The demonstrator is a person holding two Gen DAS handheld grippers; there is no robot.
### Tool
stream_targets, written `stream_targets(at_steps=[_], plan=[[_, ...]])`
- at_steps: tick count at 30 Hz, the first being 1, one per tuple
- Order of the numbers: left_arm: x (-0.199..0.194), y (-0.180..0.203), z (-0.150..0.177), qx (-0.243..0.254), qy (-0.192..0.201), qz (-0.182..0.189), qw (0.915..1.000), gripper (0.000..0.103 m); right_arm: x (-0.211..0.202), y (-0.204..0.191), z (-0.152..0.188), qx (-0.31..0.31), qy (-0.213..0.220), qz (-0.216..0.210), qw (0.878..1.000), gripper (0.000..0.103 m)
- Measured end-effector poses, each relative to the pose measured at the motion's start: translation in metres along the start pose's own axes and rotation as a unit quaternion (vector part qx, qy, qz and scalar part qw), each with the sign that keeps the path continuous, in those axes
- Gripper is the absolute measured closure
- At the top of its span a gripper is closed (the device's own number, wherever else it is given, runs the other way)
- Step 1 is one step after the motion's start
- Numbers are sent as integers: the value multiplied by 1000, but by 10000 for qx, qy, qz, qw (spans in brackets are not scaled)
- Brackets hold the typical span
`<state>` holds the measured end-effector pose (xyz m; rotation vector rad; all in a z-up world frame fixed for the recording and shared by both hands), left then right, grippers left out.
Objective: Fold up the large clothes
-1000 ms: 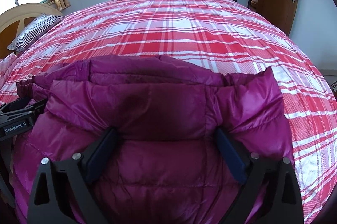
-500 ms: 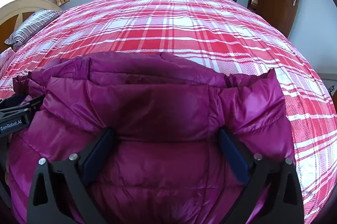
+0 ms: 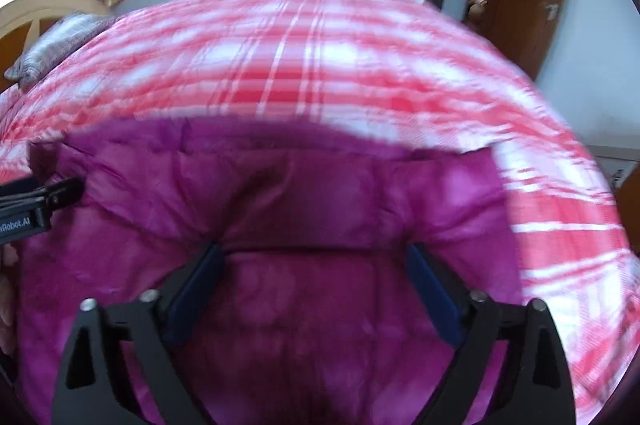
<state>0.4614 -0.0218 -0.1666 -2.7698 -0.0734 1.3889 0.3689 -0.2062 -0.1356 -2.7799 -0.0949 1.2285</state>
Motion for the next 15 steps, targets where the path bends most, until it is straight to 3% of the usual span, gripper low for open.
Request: stream_targets(at_steps=[2, 5, 8, 15], plan=[[-31, 5, 8, -77, 328, 279, 9990, 2, -27, -12, 4, -148, 397, -82, 9991, 0], [-43, 26, 28, 219, 512, 259, 9981, 2, -30, -19, 19, -237, 493, -88, 9985, 0], [-22, 42, 43, 488, 406, -245, 9977, 2, -11, -11, 39, -92, 296, 13, 9995, 0], [10, 46, 48, 457, 194, -377, 9981, 1, 13, -2, 49, 155, -55, -81, 9998, 0]])
Point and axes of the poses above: each gripper's, at about its wrist camera, not at the fingertips, and x roughly the way its jaws point, y to its right, z to its underside, the point moved 3 cm from there along x, roughly the way its jaws point, and after that the axes turned 10 degrees about -z, right-handed, at the moved point
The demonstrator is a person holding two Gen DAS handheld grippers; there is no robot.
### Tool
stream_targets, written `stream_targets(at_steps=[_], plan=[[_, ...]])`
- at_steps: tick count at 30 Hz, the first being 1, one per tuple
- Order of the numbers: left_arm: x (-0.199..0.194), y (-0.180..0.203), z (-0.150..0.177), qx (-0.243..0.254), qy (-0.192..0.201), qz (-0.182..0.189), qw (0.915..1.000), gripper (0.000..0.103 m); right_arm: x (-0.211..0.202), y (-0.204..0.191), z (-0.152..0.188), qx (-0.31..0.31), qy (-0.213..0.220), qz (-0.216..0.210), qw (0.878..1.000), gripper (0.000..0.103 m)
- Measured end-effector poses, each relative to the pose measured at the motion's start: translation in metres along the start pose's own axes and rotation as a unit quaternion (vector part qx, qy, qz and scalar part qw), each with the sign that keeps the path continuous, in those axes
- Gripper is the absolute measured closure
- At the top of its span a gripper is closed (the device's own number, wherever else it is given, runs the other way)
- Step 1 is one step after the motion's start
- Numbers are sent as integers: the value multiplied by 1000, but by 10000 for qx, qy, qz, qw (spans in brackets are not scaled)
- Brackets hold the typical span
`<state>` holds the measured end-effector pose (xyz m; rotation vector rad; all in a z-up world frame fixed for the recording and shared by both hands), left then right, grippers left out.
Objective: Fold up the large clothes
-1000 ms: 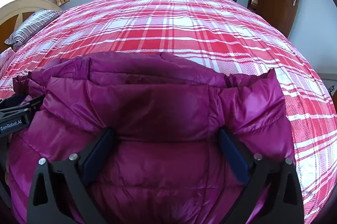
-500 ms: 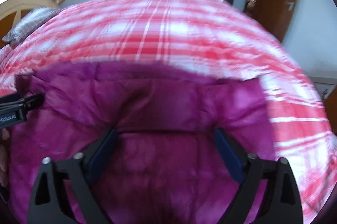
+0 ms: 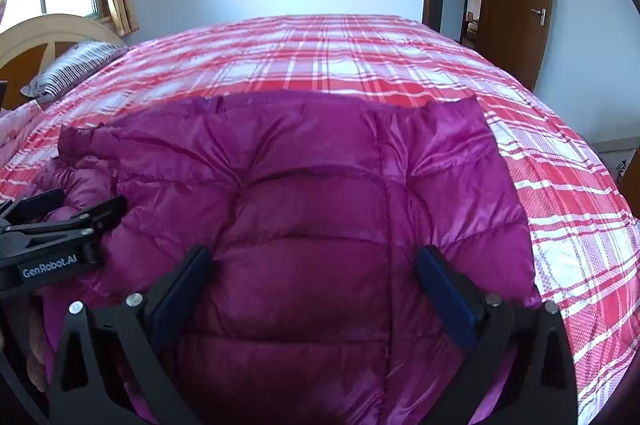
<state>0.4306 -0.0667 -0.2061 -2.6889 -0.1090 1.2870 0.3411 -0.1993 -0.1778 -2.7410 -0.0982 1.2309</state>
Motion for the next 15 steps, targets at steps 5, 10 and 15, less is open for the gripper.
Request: stream_targets(at_steps=[5, 10, 15], plan=[[4, 11, 2, 227, -9, -281, 9993, 1, 9, 0, 1, -6, -225, 104, 9997, 0], [7, 9, 3, 247, -64, -292, 9992, 1, 12, 2, 1, -46, -316, 180, 9993, 0], [7, 9, 4, 236, -56, -286, 9993, 1, 16, 2, -1, -70, -365, 211, 9991, 0]])
Point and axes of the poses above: each gripper's, at about its wrist camera, not at the fingertips, and x roughly the way its jaws point, y to its right, z to its underside, the point moved 3 cm from there along x, roughly the way its jaws point, and after that the axes turned 10 degrees about -z, right-handed, at the moved point
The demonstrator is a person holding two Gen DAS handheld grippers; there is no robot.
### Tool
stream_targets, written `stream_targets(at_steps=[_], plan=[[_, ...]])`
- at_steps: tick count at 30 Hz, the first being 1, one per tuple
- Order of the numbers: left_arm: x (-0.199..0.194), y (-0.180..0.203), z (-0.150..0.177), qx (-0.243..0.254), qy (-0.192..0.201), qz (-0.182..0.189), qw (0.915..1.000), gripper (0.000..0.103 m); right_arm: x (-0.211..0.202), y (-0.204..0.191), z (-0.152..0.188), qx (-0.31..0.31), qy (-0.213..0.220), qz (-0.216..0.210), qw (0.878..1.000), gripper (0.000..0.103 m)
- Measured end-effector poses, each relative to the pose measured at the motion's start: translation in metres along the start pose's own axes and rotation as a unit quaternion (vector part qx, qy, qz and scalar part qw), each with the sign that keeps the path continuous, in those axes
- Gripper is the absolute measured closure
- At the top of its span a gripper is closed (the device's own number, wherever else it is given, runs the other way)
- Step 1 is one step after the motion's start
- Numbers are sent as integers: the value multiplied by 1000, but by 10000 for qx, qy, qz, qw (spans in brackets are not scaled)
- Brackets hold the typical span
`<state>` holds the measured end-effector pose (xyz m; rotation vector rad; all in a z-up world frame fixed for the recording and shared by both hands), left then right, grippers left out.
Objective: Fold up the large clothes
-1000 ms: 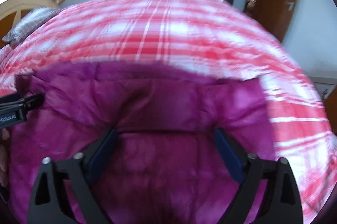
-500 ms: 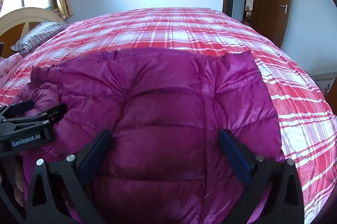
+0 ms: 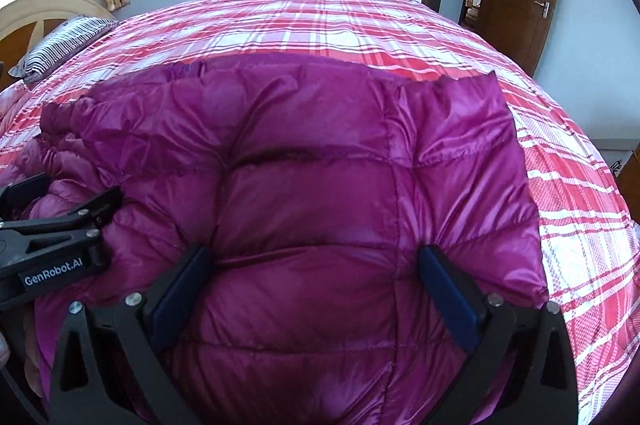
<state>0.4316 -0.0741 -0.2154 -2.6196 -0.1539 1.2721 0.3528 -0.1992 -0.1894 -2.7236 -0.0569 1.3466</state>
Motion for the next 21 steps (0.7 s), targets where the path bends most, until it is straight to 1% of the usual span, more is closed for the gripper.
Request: stream_targets(at_steps=[21], plan=[[1, 0, 0, -14, -1, 14, 10000, 1, 4, -2, -2, -29, -16, 78, 10000, 0]])
Point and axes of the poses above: each gripper's, at about its wrist camera, not at the fingertips, and x roughly the way its jaws point, y to its right, z to its underside, the point moved 3 cm from there along x, roughly the way its jaws point, and after that the axes turned 10 degrees about -z, right-handed, at the moved point
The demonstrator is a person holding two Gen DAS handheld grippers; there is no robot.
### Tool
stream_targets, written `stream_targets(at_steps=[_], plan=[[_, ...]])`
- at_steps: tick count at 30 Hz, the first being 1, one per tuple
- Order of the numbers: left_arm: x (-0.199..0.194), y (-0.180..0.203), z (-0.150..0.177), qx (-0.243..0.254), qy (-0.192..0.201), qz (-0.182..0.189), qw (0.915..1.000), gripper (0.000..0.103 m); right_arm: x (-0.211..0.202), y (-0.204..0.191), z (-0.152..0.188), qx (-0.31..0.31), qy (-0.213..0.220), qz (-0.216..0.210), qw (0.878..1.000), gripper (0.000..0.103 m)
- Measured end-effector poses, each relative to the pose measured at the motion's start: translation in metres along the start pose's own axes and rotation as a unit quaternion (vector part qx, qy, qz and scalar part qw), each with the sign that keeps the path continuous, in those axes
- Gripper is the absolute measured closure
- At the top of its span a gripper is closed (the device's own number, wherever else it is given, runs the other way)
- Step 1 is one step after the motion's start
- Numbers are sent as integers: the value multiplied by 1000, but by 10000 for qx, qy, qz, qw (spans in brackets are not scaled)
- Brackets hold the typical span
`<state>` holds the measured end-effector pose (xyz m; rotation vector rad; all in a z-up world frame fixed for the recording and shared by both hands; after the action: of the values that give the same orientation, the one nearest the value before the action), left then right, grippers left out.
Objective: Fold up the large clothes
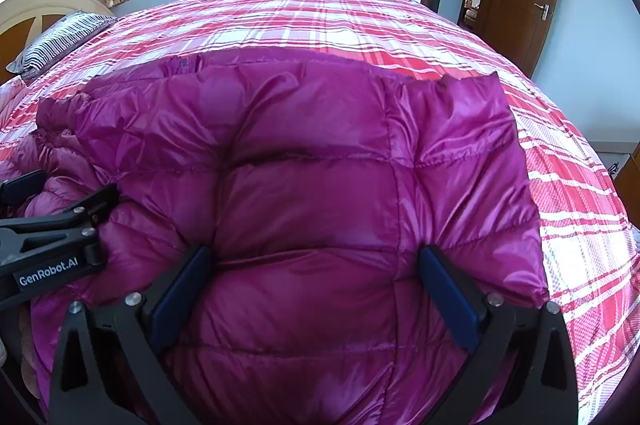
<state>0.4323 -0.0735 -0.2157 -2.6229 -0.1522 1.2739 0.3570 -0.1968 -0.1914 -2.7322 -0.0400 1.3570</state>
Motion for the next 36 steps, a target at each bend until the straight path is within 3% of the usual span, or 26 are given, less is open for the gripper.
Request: stream_targets(at_steps=[17, 24, 26, 29, 32, 36], plan=[[0, -1, 0, 15, 2, -7, 10000, 1, 2, -2, 0, -43, -22, 95, 9999, 0], [-7, -9, -6, 187, -222, 314, 9991, 1, 2, -4, 1, -85, -3, 147, 9999, 0], [-24, -24, -7, 144, -230, 498, 9984, 1, -1, -5, 1, -68, 13, 108, 9999, 0], [-71, -73, -7, -32, 295, 925, 9953, 1, -19, 1, 1, -64, 75, 80, 9999, 0], [-92, -136, 6, -240, 691, 928, 9930, 1, -53, 2, 3, 44, 576, 37, 9983, 0], [-59, -179, 29, -515, 349, 1245, 9903, 1, -69, -21, 12, -141, 683, -382, 9968, 0]])
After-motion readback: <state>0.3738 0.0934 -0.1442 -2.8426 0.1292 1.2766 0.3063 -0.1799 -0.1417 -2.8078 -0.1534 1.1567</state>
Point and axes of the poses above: each gripper's, at about its wrist camera, not at the fingertips, and x roughly the way its jaws point, y to its right, z to its underside, the point moved 3 cm from there along x, roughly the way its jaws point, and after that the axes turned 10 degrees about -z, right-handed, at the moved point
